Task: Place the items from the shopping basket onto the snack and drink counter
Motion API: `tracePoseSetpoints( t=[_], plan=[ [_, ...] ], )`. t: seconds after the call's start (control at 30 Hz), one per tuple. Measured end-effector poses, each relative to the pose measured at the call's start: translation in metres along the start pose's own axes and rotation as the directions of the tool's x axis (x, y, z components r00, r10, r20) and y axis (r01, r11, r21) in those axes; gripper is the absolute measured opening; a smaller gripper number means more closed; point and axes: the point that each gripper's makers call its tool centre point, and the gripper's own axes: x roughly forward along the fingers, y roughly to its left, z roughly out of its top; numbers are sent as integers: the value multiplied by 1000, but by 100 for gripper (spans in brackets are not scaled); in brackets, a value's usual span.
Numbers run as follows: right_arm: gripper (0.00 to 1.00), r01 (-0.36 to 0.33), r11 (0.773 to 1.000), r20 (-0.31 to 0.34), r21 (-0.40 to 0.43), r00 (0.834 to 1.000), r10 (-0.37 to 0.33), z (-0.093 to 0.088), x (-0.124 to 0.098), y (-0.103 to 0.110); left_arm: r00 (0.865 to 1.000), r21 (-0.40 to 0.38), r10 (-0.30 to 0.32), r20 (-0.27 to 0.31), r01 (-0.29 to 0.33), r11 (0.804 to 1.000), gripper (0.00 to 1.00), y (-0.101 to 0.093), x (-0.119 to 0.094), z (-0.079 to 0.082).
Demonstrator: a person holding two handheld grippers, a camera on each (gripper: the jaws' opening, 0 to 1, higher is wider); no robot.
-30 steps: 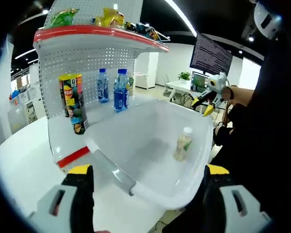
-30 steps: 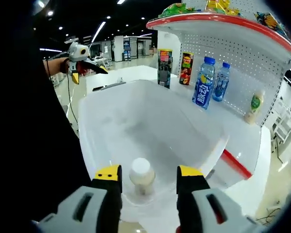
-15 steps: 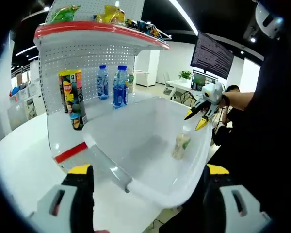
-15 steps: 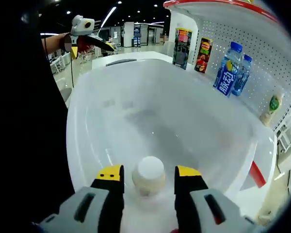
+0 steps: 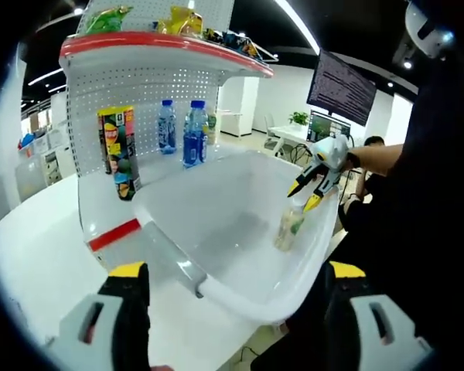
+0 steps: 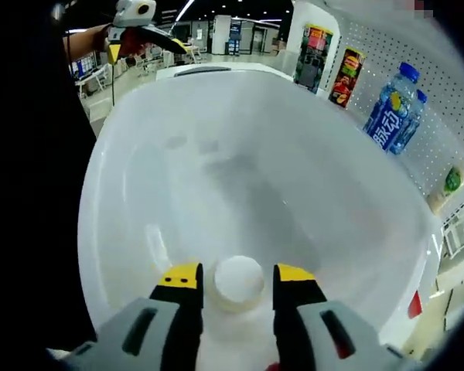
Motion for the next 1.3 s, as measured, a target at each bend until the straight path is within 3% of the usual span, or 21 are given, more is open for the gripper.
tracePoseSetpoints(
  t=[0.33, 0.53, 0.93, 1.3],
  plan=[
    [27, 4, 1000, -56, 3, 998, -4, -14, 12, 1, 1000, -7, 7, -2, -7, 1000, 93, 2, -4, -3],
    [27, 9, 999, -51, 38, 999, -7, -14, 16, -1, 1000, -19, 15, -7, -15, 1000, 92, 3, -5, -7],
    [22, 13, 999, -35, 30, 999, -12, -12, 10, 4, 1000, -38, 21, -9, -21, 999, 91, 2, -5, -11],
    [21, 18, 995, 77, 94, 997, -25, 4, 0, -1, 1000, -51, 18, -16, -19, 999, 90, 0, -5, -15]
  ],
)
